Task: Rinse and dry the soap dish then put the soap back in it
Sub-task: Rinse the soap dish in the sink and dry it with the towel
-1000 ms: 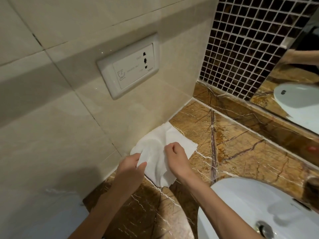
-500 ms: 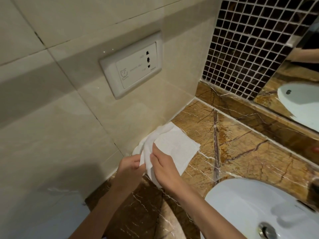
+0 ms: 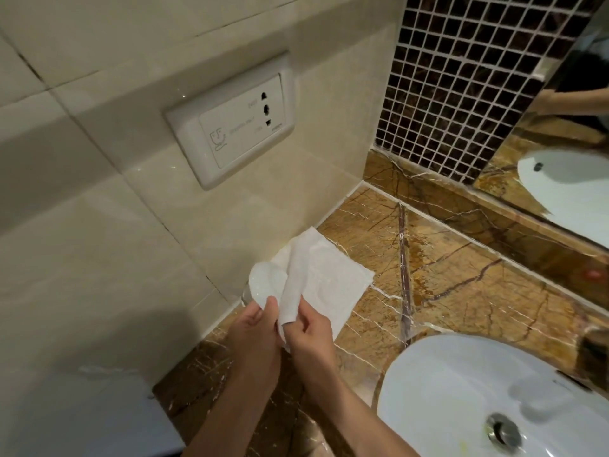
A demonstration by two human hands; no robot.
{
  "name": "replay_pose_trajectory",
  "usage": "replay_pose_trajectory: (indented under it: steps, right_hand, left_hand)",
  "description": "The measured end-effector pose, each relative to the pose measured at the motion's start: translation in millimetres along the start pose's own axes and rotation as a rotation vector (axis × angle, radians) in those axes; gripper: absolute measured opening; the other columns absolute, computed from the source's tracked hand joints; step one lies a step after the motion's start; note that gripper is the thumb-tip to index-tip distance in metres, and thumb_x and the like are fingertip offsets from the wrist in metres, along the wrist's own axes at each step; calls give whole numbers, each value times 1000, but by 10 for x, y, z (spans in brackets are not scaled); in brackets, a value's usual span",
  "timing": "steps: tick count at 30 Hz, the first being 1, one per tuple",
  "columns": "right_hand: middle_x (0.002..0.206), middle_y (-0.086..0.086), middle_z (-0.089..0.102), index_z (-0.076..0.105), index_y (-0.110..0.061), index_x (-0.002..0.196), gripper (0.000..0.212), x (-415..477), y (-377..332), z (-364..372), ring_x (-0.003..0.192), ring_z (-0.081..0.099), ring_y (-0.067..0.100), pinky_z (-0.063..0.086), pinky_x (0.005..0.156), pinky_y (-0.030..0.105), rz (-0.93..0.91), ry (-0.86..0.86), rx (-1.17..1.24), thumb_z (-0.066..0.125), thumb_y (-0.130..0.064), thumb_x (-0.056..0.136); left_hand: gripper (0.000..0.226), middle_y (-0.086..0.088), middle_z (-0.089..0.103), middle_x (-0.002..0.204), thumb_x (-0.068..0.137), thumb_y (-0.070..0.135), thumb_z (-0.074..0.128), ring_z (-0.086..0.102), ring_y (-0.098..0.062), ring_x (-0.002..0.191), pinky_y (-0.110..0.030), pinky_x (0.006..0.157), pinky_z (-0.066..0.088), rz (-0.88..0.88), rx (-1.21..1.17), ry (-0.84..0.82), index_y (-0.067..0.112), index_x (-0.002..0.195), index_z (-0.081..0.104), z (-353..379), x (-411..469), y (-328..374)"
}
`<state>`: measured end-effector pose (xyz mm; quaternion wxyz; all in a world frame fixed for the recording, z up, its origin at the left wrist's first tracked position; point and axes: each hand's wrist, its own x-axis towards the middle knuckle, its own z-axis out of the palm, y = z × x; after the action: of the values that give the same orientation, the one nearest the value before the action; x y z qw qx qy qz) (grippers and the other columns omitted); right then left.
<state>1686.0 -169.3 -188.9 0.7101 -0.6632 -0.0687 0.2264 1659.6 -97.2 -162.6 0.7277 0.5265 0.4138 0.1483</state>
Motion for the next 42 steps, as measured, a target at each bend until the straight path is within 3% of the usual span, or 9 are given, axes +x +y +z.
replay_pose_trajectory:
  steps: [4, 8, 14, 19, 23, 29, 31, 34, 42]
  right_hand:
    - [103, -19, 74, 61, -32, 125, 33, -26, -20, 4, 97, 68, -1, 51, 75, 12, -49, 49, -93, 52, -36, 93]
    - [92, -26, 71, 67, -28, 110, 22, 1, 26, 17, 87, 66, -7, 47, 65, 6, -29, 113, -146, 52, -28, 93]
    - [88, -13, 69, 60, -32, 101, 11, 122, 49, 17, 79, 64, -5, 47, 61, 7, 41, 79, -213, 54, -26, 94]
    - [92, -21, 61, 54, -34, 103, 10, 217, -35, -4, 79, 58, -10, 43, 59, 0, 76, 50, -172, 55, -30, 94]
    - [84, -12, 64, 56, -31, 88, 11, 333, -161, -104, 75, 60, -3, 43, 61, 12, 114, 32, -131, 51, -34, 98]
    - [53, -9, 41, 45, -18, 63, 39, 311, -184, -151, 54, 38, 7, 33, 50, 20, 136, 56, 3, 53, -33, 98]
    - [58, -12, 52, 54, -20, 66, 32, 258, -141, -128, 59, 48, 5, 41, 56, 18, 101, 27, -28, 55, -27, 97]
    - [107, -9, 72, 69, -22, 113, 21, 198, -74, -95, 103, 65, 6, 51, 91, 24, 97, 0, -80, 57, -24, 96]
    - [132, 8, 64, 57, -12, 135, 44, 215, -99, -33, 123, 58, 21, 45, 107, 43, 167, 104, -91, 63, -22, 93]
  left_hand:
    - [13, 3, 76, 79, 90, 21, 60, 73, -17, 73, -23, 54, 57, 18, 16, 27, 17, 91, 72, 95, -33, 14]
    - [18, 0, 76, 79, 89, 24, 60, 73, -20, 77, -34, 67, 59, 14, 72, 23, 17, 83, 75, 74, -42, -18]
    - [35, -2, 63, 61, 91, 29, 55, 59, -21, 62, -30, 58, 47, 137, 309, 42, 22, 59, 66, -71, 3, -29]
    - [30, -10, 67, 77, 94, 22, 49, 65, -24, 78, -38, 71, 56, 199, 513, -69, 17, 69, 65, -54, 80, 86]
    - [38, -3, 52, 63, 94, 14, 47, 51, -16, 61, -24, 53, 38, 406, 788, -181, 22, 57, 46, -84, 71, 94]
    - [30, 2, 54, 55, 89, 5, 56, 51, -8, 52, -13, 50, 41, 532, 835, -176, 8, 59, 54, -106, 65, -56]
    - [27, -2, 63, 61, 88, 3, 57, 61, -9, 62, -21, 62, 53, 419, 742, -180, 9, 62, 60, -91, 104, -21]
    - [17, 3, 75, 69, 88, 9, 59, 72, -13, 70, -23, 58, 57, 66, 403, -195, 17, 80, 71, -70, 129, 92]
    - [32, 9, 75, 73, 90, 12, 54, 71, -10, 74, -22, 62, 56, 106, 446, -181, 29, 72, 74, -115, 60, 104]
